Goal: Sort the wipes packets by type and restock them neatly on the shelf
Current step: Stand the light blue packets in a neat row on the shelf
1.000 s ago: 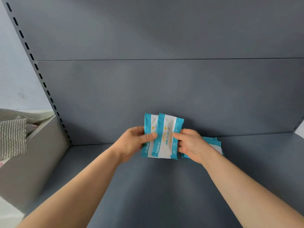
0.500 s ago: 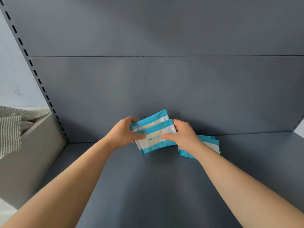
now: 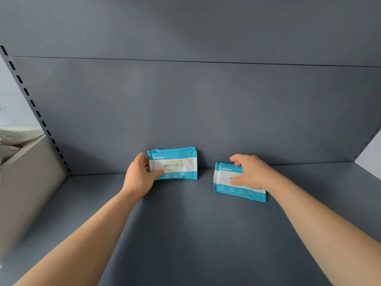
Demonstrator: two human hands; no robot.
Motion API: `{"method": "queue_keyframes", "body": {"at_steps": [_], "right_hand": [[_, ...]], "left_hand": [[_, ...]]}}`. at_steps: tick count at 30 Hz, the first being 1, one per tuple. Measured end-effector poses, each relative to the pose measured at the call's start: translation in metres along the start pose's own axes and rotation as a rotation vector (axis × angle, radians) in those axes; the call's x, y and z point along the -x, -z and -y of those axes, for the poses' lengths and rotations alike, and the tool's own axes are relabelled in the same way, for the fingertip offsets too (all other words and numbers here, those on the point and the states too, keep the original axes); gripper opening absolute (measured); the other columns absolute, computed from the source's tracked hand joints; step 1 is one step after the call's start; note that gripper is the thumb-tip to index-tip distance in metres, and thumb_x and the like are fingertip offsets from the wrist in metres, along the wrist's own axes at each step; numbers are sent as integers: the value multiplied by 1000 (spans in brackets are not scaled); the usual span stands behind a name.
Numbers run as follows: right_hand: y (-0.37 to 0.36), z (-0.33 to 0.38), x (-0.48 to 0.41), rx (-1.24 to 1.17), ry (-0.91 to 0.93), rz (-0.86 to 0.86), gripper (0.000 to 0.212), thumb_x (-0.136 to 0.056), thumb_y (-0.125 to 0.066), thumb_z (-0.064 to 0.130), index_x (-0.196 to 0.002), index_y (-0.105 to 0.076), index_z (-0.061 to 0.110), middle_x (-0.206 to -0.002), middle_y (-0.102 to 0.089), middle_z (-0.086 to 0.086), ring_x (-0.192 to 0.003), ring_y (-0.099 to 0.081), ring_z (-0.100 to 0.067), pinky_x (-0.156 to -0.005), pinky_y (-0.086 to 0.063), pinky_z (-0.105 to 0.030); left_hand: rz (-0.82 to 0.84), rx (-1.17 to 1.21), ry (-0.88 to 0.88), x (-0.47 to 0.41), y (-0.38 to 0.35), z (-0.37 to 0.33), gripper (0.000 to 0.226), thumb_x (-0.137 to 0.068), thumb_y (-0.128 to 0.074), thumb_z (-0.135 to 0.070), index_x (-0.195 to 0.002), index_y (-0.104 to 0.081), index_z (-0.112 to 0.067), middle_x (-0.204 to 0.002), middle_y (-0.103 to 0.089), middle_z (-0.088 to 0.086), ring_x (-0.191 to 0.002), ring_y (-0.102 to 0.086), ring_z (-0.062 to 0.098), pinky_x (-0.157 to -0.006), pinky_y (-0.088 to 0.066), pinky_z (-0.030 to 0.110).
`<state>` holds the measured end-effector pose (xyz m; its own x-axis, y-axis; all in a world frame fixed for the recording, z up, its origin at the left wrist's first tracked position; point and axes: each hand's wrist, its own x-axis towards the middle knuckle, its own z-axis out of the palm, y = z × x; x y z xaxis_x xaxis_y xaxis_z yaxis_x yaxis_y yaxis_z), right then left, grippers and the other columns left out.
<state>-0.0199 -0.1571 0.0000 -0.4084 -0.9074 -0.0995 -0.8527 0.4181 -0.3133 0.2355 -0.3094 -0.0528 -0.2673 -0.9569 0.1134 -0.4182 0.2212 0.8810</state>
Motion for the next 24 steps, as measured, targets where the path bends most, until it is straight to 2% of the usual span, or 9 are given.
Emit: {"method": "queue_keyframes", "body": {"at_steps": [2,4,6,9,12,14,17,21,24], "right_hand": [[0,-8,1,-140,-3,1,46,-72,-76,19,-115,-60,23,-115,-63,4,-97,-61,-15,-81,-50,-30],[0,-3,0,-235,63,-50,27,-69,-77,13,-89,-64,28,-94,-67,8,-81,-62,-10,-69,-49,-26],[-1,13,-3,-310,169,-113,27,-68,-77,9,-78,-64,30,-81,-66,11,-74,-59,-5,-68,-47,-24],[-11,48,-10,-301,300,-187,23,-68,-76,9,-83,-68,25,-81,-63,13,-74,-57,-5,-72,-47,-24],[-25,76,-19,-259,369,-258,20,-68,-75,13,-85,-69,23,-84,-62,12,-78,-58,-8,-76,-49,-29],[-32,89,-25,-256,398,-287,19,-69,-76,18,-86,-69,22,-88,-65,11,-83,-59,-10,-81,-48,-30],[-36,93,-30,-213,426,-310,25,-71,-77,25,-95,-70,24,-97,-67,12,-92,-59,-11,-92,-41,-31],[-20,59,-25,-218,348,-290,32,-74,-75,29,-106,-67,26,-106,-66,14,-99,-56,-7,-89,-43,-26],[-4,15,-16,-23,177,-122,49,-76,-72,32,-123,-58,27,-123,-59,9,-116,-51,-14,-97,-42,-31]], "left_hand": [[10,4,-5,1,-2,1,33,-77,-78,-10,-99,-54,-13,-104,-68,-4,-90,-68,17,-84,-56,41],[20,-18,-6,2,-4,1,28,-81,-75,-15,-98,-53,-13,-106,-67,-4,-91,-67,17,-82,-56,40],[26,-32,-8,3,-3,0,25,-85,-72,-20,-100,-52,-14,-109,-66,-5,-92,-66,16,-79,-57,37],[89,38,-10,7,0,-2,27,-86,-71,-25,-105,-52,-17,-111,-68,-6,-92,-68,11,-80,-57,32],[162,132,11,10,2,-5,50,-71,-84,-31,-109,-52,-23,-106,-70,-9,-92,-68,8,-84,-55,30],[165,62,1,12,2,-9,64,-62,-90,-32,-110,-48,-23,-101,-66,-15,-90,-66,5,-76,-52,22],[116,-35,-12,13,-2,-16,69,-60,-91,-30,-108,-43,-18,-95,-58,-17,-86,-60,7,-64,-46,17],[88,-76,-7,9,-4,-16,64,-64,-89,-29,-106,-42,-14,-94,-57,-14,-82,-57,9,-59,-43,19],[82,-99,-16,8,-2,-15,60,-67,-87,-28,-105,-42,-13,-92,-55,-16,-78,-54,2,-59,-43,21]]}}
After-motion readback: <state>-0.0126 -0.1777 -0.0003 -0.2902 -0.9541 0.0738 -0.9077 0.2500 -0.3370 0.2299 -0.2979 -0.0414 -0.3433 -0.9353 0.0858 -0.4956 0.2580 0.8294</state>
